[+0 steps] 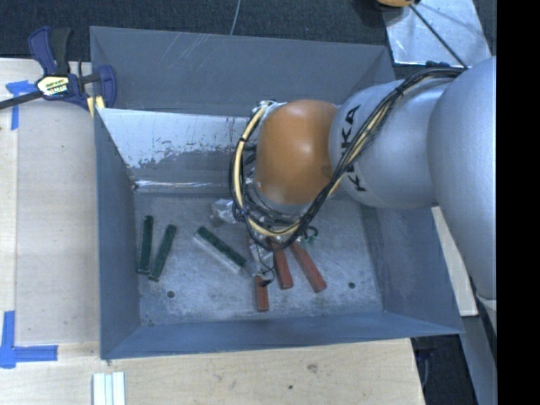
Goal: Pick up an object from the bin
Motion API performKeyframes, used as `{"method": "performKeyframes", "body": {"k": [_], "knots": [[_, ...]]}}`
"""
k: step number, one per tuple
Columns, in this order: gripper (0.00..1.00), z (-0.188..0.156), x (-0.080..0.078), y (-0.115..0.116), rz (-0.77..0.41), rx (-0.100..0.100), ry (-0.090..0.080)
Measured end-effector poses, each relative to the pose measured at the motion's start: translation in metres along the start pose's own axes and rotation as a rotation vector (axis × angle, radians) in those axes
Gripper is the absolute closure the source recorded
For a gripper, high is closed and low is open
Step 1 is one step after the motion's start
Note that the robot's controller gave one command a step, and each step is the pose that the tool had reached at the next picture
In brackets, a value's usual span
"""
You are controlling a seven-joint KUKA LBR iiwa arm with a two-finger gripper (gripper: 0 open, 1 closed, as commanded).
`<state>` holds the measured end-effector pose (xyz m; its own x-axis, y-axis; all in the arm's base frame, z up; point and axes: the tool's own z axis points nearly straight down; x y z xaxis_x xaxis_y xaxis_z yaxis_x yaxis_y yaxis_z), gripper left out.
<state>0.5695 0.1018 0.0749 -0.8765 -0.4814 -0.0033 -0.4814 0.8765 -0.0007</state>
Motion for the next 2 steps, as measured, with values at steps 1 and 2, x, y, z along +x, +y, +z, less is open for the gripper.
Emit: {"method": "performKeyframes", "body": {"k": [1,2], "knots": [[1.0,0.0031,0.0474,-0.0266,-0.015,0.0,0.004],[0.0,0.0037,0.0464,-0.0261,-0.015,0.0,0.0]]}}
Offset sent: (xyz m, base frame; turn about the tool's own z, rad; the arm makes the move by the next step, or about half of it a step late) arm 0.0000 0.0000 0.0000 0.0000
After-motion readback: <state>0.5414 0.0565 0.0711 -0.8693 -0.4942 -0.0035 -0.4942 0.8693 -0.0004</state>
